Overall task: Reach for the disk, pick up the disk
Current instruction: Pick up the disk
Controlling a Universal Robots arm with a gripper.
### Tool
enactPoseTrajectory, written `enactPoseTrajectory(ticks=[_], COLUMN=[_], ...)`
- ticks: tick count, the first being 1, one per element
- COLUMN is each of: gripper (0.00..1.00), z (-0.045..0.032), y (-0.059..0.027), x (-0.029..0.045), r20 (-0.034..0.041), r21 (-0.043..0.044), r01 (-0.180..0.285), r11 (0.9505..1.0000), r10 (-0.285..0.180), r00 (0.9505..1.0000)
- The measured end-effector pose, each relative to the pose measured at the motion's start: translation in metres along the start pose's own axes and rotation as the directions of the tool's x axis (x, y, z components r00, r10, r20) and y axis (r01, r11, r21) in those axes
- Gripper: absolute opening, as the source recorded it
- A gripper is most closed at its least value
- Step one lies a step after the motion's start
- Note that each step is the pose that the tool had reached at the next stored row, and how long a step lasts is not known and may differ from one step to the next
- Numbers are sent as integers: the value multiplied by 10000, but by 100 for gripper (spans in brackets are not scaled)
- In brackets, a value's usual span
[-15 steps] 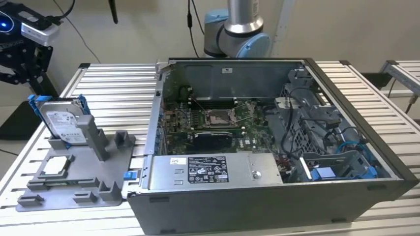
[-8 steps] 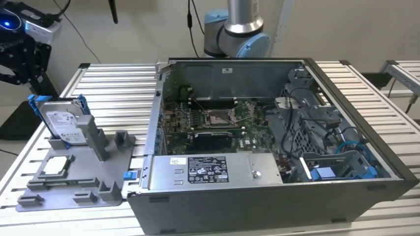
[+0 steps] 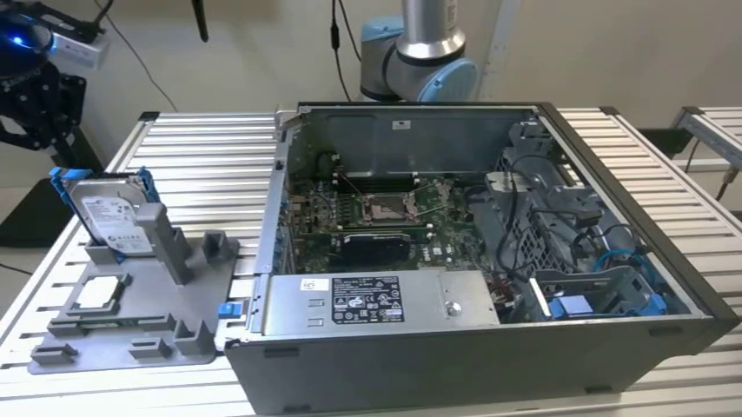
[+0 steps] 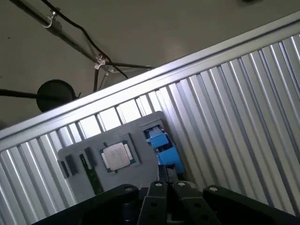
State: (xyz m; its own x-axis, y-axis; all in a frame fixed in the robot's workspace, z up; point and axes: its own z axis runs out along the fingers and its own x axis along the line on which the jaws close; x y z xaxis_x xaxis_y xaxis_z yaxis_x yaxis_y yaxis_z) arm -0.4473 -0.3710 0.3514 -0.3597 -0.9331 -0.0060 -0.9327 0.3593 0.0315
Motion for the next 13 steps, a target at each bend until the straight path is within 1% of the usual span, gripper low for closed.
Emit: enactPoseTrajectory(ticks=[3,5,7,10,13], gripper=[0,0,0,0,0], z=[0,0,1,0,0], y=[0,0,0,0,0], x=[0,0,0,0,0], r20=[-12,-19,-26,-38,-51], r21=[9,18,31,46,62], r01=[534,892,1256,1800,2328], r11=[9986,9960,9921,9837,9725], r10=[-534,-892,-1256,-1800,-2328], r00=[9986,9960,9921,9837,9725])
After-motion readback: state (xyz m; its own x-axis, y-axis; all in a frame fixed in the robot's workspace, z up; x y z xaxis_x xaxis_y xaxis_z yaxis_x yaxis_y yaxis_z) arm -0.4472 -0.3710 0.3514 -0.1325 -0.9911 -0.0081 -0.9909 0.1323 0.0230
